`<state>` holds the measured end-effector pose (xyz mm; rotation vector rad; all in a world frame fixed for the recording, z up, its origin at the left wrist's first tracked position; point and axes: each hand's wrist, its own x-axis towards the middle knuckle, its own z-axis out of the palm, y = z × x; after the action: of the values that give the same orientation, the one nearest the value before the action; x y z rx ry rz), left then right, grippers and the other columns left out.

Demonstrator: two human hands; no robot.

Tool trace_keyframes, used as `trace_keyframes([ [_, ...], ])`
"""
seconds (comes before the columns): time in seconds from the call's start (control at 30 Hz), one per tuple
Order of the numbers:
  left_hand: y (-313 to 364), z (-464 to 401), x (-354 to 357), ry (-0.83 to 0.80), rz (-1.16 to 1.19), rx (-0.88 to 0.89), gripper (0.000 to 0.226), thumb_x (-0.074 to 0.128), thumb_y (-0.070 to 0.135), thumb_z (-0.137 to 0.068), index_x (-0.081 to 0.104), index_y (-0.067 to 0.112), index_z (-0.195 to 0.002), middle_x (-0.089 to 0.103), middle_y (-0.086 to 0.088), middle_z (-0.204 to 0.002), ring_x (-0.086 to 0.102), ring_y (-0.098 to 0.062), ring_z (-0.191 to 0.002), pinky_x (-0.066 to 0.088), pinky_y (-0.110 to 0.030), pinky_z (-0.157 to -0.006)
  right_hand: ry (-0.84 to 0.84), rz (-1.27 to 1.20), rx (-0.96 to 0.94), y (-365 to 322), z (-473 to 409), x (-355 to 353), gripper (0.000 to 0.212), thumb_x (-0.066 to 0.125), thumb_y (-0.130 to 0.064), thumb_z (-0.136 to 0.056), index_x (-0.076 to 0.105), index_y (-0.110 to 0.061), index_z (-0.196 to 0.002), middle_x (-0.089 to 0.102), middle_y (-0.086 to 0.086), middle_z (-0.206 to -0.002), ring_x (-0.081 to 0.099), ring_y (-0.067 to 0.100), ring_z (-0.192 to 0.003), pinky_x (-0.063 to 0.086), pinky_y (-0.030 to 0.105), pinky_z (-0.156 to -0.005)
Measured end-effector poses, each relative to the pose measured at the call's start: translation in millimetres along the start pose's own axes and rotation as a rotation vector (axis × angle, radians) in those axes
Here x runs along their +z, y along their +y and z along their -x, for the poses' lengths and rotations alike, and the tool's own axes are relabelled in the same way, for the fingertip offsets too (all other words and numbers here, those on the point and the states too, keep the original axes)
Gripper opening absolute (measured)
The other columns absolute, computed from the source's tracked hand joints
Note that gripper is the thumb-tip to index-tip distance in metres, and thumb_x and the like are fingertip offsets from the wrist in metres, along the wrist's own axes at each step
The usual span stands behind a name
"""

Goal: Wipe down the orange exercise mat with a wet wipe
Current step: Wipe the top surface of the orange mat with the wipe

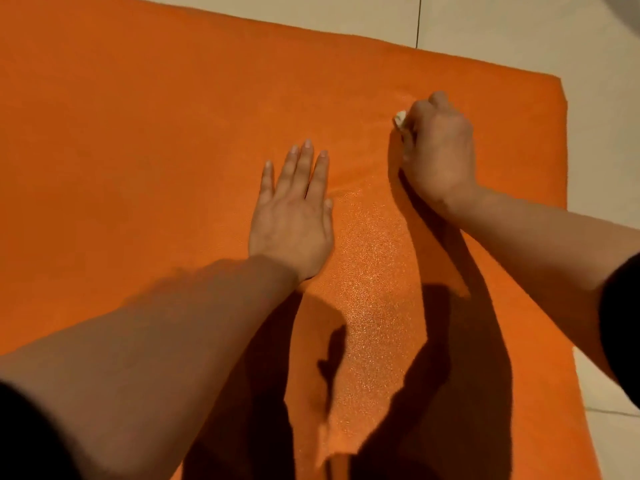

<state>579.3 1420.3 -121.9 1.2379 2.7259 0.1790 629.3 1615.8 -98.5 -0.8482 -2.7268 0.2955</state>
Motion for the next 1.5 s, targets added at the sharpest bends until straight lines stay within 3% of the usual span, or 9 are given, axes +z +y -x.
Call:
trace_keyframes([
  [0.23,-2.5,-3.5,0.7,-0.014,0.010,-0.002,0.062,0.008,0.037,-0.098,0.002,0.013,-0.155,-0.006,-0.010,-0.162,-0.009,-0.022,-0.149,-0.003,-0.048,-0.120,-0.154,-0.171,-0.370,-35.8,21.6,6.4,0.017,0.055,-0.014,-0.090,0.060,0.000,-0.082,0.057,0.022,-0.086,0.057,0.041,-0.061,0.045,0.041,-0.048],
  [0.43,-2.4,-2.2,2.4,-0.037,-0.021,0.007,0.063,0.005,0.038,-0.098,-0.006,0.013,-0.154,-0.012,-0.010,-0.161,-0.015,-0.022,-0.148,-0.007,-0.047,-0.119,0.041,-0.014,0.095,2.3,-13.9,7.1,0.021,0.047,-0.014,-0.095,0.062,0.001,-0.096,0.056,0.023,-0.107,0.056,0.043,-0.085,0.037,0.046,-0.069],
  [0.63,-1.5,-2.4,1.8,-0.023,-0.011,0.016,0.062,0.009,0.037,-0.098,0.001,0.012,-0.154,-0.006,-0.011,-0.162,-0.009,-0.022,-0.149,-0.004,-0.048,-0.120,-0.122,-0.155,-0.267,-32.9,-3.3,13.3,0.015,0.053,-0.012,-0.090,0.061,-0.001,-0.085,0.059,0.021,-0.095,0.059,0.042,-0.076,0.043,0.042,-0.062],
  [0.73,-2.1,-1.6,-0.1,-0.037,0.004,0.020,0.063,0.008,0.039,-0.098,0.000,0.014,-0.154,-0.005,-0.009,-0.162,-0.008,-0.021,-0.149,-0.005,-0.046,-0.120,-0.040,-0.012,-0.050,0.7,-30.0,4.8,0.018,0.049,-0.013,-0.095,0.062,-0.001,-0.094,0.057,0.021,-0.105,0.056,0.040,-0.089,0.031,0.040,-0.068],
  [0.83,-6.6,-8.0,-8.3,0.028,0.055,0.032,0.064,0.020,0.045,-0.095,0.027,0.012,-0.150,0.025,-0.011,-0.157,0.019,-0.024,-0.146,0.003,-0.046,-0.120,0.020,0.007,0.129,-3.8,-32.1,9.9,0.020,0.046,-0.010,-0.094,0.062,0.001,-0.099,0.056,0.021,-0.111,0.056,0.041,-0.091,0.032,0.042,-0.072],
  [0.97,-25.2,-44.6,-18.9,0.186,0.072,0.130,0.047,0.040,0.041,-0.092,0.056,0.009,-0.124,0.057,-0.010,-0.121,0.051,-0.029,-0.115,0.013,-0.045,-0.116,-0.115,-0.150,-0.229,-38.9,-19.4,18.3,0.014,0.054,-0.012,-0.089,0.062,-0.002,-0.085,0.058,0.020,-0.095,0.059,0.042,-0.077,0.042,0.044,-0.064],
  [1.2,-86.2,-99.2,-22.6,0.083,-0.077,0.218,0.070,0.019,0.054,-0.095,0.028,0.012,-0.150,0.025,-0.007,-0.158,0.017,-0.021,-0.147,0.004,-0.043,-0.121,0.059,0.051,0.238,21.0,-66.2,6.6,0.025,0.047,-0.011,-0.094,0.068,0.002,-0.094,0.061,0.022,-0.106,0.059,0.040,-0.093,0.042,0.039,-0.072],
  [1.4,-87.8,-101.2,-17.6,0.070,-0.033,0.206,0.072,0.019,0.058,-0.094,0.018,0.017,-0.154,0.015,-0.003,-0.161,0.008,-0.015,-0.149,0.004,-0.042,-0.121,-0.049,-0.056,-0.009,-38.0,-77.8,28.6,0.018,0.047,-0.010,-0.093,0.064,-0.002,-0.090,0.059,0.018,-0.104,0.056,0.036,-0.090,0.034,0.037,-0.070],
  [1.5,-88.6,-102.0,-18.6,0.056,0.000,0.207,0.072,0.019,0.059,-0.094,0.018,0.018,-0.154,0.016,-0.002,-0.161,0.008,-0.014,-0.149,0.005,-0.042,-0.121,-0.026,0.015,0.105,-1.4,-87.2,14.4,0.020,0.051,-0.011,-0.093,0.066,0.002,-0.091,0.060,0.020,-0.102,0.057,0.037,-0.089,0.039,0.038,-0.070],
])
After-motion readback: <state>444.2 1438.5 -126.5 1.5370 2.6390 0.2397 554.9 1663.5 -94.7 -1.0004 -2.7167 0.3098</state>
